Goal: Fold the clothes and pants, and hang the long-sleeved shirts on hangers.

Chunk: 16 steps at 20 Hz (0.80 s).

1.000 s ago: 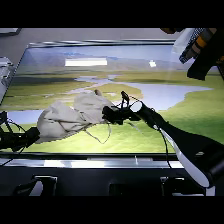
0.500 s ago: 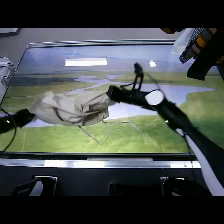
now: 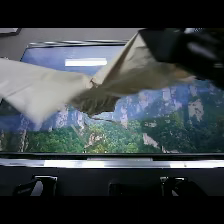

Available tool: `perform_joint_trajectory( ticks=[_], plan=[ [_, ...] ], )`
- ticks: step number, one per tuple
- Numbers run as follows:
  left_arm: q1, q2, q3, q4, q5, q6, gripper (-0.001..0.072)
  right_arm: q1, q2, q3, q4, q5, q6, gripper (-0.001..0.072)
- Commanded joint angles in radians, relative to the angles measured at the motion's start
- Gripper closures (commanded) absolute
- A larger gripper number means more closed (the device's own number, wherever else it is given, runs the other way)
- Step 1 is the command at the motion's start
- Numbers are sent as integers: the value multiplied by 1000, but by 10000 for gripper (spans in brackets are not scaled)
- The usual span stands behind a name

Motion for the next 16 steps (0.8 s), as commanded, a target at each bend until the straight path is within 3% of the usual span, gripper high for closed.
perform_joint_trajectory(
  ticks=[1,4,8,12,15,16],
  plan=[
    [1,84,97,-17,-3,-16,695,-6,122,109,-201,156,140,676],
    [1,131,97,1,-50,-110,695,-6,175,183,-395,232,292,676],
    [1,100,95,1,-78,-110,694,-6,138,231,-536,243,396,675],
    [1,-51,94,0,-190,-110,694,-6,-64,231,-664,352,638,674],
    [-23,-267,94,2,-243,-101,695,-6,-294,231,-649,359,730,673],
    [-42,-348,94,2,-239,-95,694,-6,-378,231,-621,323,715,673]
  ],
)
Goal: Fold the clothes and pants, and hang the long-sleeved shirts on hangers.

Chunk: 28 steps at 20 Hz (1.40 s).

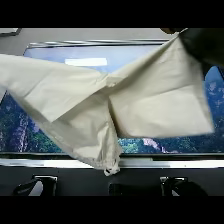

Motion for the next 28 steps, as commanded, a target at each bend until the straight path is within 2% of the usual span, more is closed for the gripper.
perform_joint_trajectory(
  ticks=[1,3,6,7,8,11,12,13,15,17,18,19,20,22,23,26,28],
  plan=[
    [-49,-267,1,3,-40,11,694,0,-273,3,36,-65,70,673],
    [-98,-451,2,23,-20,10,694,0,-414,3,114,-241,34,672],
    [-150,-691,2,26,16,11,695,0,-602,3,274,-494,33,668],
    [-160,-745,2,26,29,11,695,0,-652,3,332,-533,33,661],
    [-167,-792,2,26,46,11,694,1,-691,3,384,-554,33,616],
    [-175,-864,2,26,93,11,695,2,-766,3,492,-548,26,611],
    [-175,-872,2,26,102,11,695,2,-774,3,510,-533,0,610],
    [-175,-874,2,30,111,11,695,2,-774,3,515,-502,-30,547],
    [-173,-872,2,53,119,11,695,-24,-751,3,518,-382,-34,300],
    [-164,-871,2,60,108,10,695,-91,-693,3,520,-167,-75,277],
    [-158,-871,2,60,96,10,695,-135,-658,3,518,-42,-135,267],
    [-151,-871,2,60,82,10,694,-186,-619,3,502,97,-201,214],
    [-143,-871,2,60,64,10,694,-235,-581,3,469,227,-258,209],
    [-127,-871,2,64,31,10,695,-309,-503,-35,408,390,-302,186],
    [-119,-871,2,68,18,10,694,-334,-464,-80,396,430,-304,100],
    [-112,-871,2,68,4,11,694,-354,-322,-362,431,409,-303,48],
    [-111,-871,2,68,4,11,694,-338,-247,-613,608,307,-303,39]
  ],
)
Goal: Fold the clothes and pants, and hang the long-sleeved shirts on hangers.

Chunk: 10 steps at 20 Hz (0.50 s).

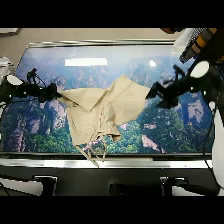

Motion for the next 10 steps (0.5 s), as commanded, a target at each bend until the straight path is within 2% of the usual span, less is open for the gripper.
perform_joint_trajectory(
  ticks=[1,4,6,10],
  plan=[
    [6,0,1,2,-16,0,694,11,134,-388,262,-98,-46,40],
    [6,-1,1,2,-17,11,694,124,140,-615,479,-329,-158,39],
    [6,-1,1,2,-17,27,694,209,124,-678,497,-452,-170,38],
    [6,-4,1,2,-14,27,694,314,57,-695,566,-536,-167,41]
  ],
)
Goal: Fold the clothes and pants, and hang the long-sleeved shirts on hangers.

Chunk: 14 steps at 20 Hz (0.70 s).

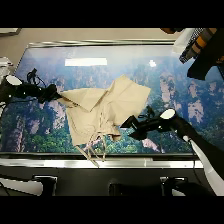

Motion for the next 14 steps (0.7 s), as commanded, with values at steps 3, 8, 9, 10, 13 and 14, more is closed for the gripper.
perform_joint_trajectory(
  ticks=[3,8,9,10,13,14],
  plan=[
    [1,-9,1,0,0,6,693,117,-75,-47,117,-177,-4,116],
    [2,-9,1,5,0,21,694,131,-79,-45,277,-213,-90,647],
    [3,-8,1,11,-5,21,694,128,-71,-45,285,-212,-89,674],
    [8,-8,1,14,-16,20,694,117,-57,-45,280,-211,-79,675],
    [47,-8,1,18,-75,19,695,-29,31,-34,142,-179,-13,676],
    [61,-8,1,18,-105,17,695,-98,64,-13,61,-154,23,676]
  ],
)
